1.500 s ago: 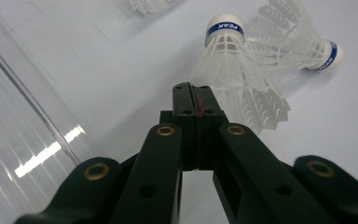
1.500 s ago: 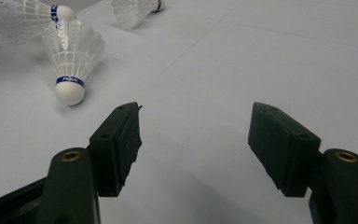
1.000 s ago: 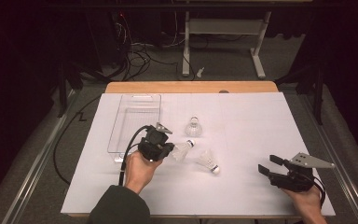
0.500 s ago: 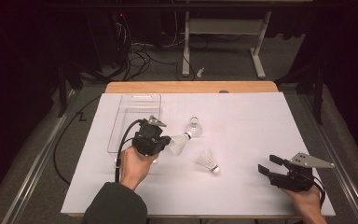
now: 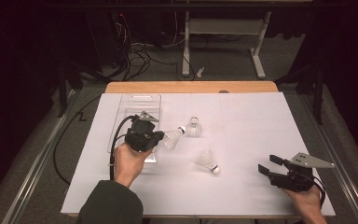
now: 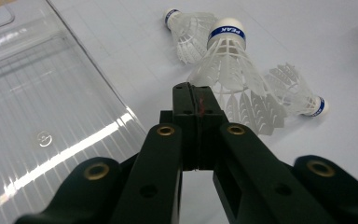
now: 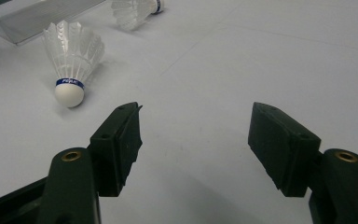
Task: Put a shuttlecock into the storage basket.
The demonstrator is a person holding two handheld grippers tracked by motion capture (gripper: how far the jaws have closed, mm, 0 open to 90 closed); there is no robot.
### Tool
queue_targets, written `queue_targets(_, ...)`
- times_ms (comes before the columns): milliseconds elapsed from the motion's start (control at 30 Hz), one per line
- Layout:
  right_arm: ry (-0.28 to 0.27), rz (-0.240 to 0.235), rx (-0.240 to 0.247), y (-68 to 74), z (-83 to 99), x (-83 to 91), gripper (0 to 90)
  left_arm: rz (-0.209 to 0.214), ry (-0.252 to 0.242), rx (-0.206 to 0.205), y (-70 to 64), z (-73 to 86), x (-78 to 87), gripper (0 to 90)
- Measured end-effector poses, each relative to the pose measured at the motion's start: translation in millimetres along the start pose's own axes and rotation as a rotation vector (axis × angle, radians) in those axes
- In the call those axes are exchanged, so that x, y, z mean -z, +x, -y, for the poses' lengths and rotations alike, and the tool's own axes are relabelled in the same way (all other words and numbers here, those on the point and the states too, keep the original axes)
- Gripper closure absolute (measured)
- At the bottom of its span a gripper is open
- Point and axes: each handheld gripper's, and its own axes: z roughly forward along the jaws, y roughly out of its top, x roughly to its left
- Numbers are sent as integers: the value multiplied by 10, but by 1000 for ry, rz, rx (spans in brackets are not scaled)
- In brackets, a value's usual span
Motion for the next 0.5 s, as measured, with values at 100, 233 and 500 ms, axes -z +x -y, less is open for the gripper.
queue_targets(100, -1, 0, 1, 1, 0, 0, 347, -8, -1, 3, 31, 1, 22, 900)
queue_targets(233, -1, 0, 0, -3, 1, 1, 347, -16, -7, 17, 83, 3, 45, 900)
queue_targets(500, 0, 0, -2, -4, 1, -1, 347, -33, -13, 40, 183, 8, 96, 900)
